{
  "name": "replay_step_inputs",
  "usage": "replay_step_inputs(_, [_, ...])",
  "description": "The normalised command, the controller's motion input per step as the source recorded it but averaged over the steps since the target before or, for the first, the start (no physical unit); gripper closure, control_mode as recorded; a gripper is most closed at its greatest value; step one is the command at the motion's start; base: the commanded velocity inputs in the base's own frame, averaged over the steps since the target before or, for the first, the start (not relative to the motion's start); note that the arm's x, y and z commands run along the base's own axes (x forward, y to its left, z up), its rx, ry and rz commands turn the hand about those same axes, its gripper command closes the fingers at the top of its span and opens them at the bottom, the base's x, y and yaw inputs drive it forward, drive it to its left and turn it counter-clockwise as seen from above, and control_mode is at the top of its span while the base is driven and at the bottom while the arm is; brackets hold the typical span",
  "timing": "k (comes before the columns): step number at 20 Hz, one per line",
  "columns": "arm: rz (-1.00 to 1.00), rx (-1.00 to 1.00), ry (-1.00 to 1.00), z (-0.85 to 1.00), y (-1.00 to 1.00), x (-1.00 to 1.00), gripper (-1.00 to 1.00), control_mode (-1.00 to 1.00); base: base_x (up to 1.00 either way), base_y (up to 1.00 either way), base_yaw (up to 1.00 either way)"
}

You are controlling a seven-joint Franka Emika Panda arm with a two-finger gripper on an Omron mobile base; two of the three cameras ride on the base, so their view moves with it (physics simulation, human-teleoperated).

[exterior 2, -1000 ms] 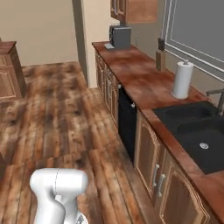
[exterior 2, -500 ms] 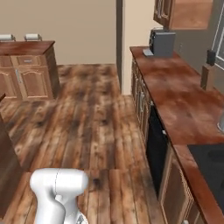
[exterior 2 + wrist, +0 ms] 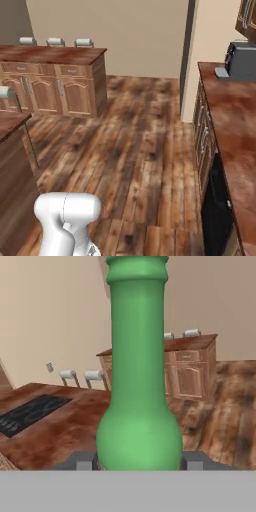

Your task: Get the candle and the beer from the cabinet and move them to the dining counter.

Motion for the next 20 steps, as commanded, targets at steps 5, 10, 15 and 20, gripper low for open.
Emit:
replay_step_inputs(5, [0.0,0.0,0.0,0.0,0.0,0.0,1.0,1.0,0.6,-0.16,0.47])
replay_step_inputs(10, [0.0,0.0,0.0,0.0,0.0,0.0,1.0,1.0,0.51,-0.15,0.5])
replay_step_inputs(15, [0.0,0.0,0.0,0.0,0.0,0.0,1.0,1.0,0.52,-0.31,0.52])
replay_step_inputs(20, [0.0,0.0,0.0,0.0,0.0,0.0,1.0,1.0,0.46,-0.46,0.51])
